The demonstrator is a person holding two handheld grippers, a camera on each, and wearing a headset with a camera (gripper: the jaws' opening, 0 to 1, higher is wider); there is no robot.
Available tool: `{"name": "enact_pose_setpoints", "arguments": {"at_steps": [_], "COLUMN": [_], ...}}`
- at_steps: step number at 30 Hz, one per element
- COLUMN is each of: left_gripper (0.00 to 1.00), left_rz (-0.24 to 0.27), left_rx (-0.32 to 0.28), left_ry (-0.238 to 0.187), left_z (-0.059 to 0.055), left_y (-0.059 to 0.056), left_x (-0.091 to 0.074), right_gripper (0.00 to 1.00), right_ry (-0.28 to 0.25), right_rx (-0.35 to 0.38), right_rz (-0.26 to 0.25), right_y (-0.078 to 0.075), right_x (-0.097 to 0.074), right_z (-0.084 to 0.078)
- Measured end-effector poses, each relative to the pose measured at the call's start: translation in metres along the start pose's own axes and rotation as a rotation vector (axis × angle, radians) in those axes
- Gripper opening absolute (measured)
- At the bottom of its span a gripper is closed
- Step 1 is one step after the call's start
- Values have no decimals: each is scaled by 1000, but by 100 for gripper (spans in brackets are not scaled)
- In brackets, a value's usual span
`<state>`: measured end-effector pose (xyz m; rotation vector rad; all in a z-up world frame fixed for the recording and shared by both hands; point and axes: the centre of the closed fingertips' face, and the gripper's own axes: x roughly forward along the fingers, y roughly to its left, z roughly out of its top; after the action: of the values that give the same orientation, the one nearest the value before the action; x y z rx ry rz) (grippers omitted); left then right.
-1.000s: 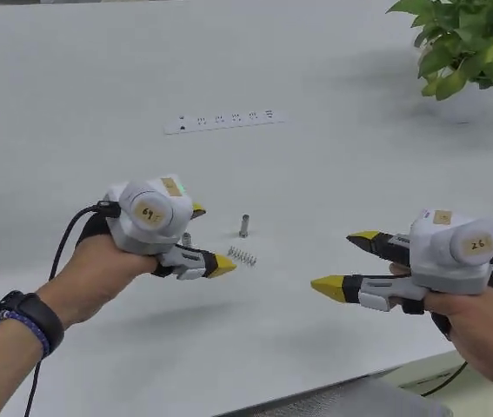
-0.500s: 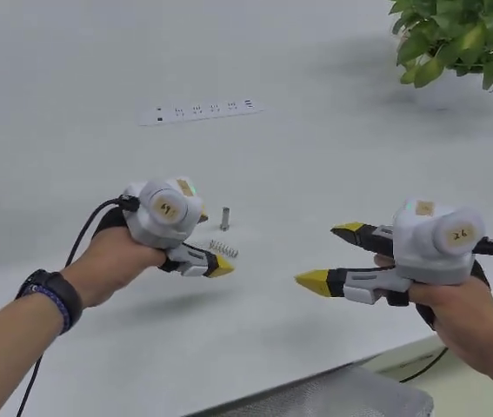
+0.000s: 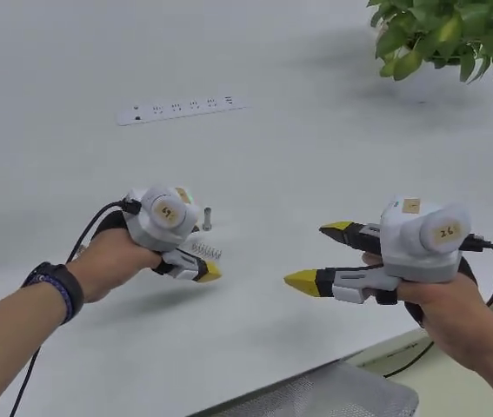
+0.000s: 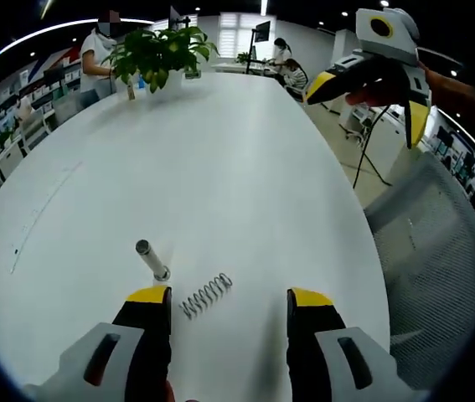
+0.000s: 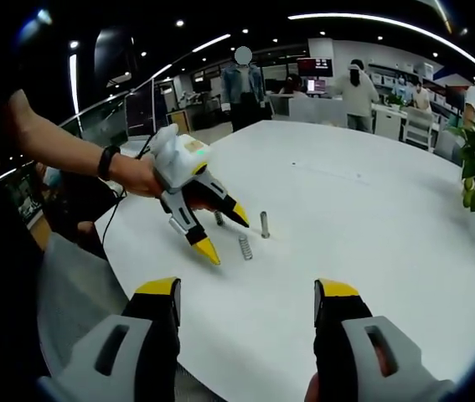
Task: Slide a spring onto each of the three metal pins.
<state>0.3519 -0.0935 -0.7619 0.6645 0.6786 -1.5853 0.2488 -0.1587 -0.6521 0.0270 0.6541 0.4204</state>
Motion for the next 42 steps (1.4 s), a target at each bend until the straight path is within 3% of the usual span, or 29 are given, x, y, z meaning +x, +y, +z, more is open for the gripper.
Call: {"name": "enact_pose_setpoints", "arguments": {"at_steps": [10, 19, 25, 37, 42], "left_gripper": [48, 46, 41, 15, 3], "left_rz": [-29, -37, -33, 43, 25], "left_rx": [-15, -19, 13, 47, 82], "left_ry": [42, 61, 86, 97, 103], "left_z": [-11, -17, -23, -21, -22], "left_y": [1, 1, 1, 12, 1], "left_x": [15, 14, 14, 17, 17], "right_gripper": [63, 62, 62, 62, 61], "right_ry": [2, 3, 1, 5, 3], "right_rx": [15, 19, 19, 27, 29], "right_rz": [-4, 0, 3, -2, -6], "right_y": [-2, -4, -4, -3, -4], "right_x": [-3, -1, 2, -2, -4], "right_z": [-4, -4, -3, -8, -8]}}
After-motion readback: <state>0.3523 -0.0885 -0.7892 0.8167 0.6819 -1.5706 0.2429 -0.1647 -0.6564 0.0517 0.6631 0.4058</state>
